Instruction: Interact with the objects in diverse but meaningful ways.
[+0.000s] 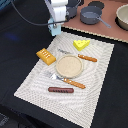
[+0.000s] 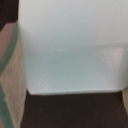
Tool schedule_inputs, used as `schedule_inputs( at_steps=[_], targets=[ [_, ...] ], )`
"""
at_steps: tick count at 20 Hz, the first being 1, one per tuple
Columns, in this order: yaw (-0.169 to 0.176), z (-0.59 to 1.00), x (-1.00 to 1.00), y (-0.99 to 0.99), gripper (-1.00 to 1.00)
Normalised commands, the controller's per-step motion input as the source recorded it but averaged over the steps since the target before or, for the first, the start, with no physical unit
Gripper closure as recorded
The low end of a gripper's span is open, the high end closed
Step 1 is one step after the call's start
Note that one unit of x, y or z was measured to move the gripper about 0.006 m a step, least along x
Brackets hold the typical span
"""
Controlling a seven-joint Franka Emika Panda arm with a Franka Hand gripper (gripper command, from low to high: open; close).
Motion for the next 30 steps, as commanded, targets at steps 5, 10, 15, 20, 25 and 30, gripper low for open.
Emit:
schedule_inputs(
  at_steps=[5,10,15,20,25,30],
  targets=[
    [0.000,0.26,0.15,-1.00,1.00],
    [0.000,0.07,0.13,-1.00,1.00],
    [0.000,-0.02,0.14,-1.00,1.00],
    [0.000,-0.10,0.14,-1.00,1.00],
    [0.000,-0.01,0.39,-1.00,1.00],
    [0.000,0.00,0.58,-0.98,1.00]
  ],
)
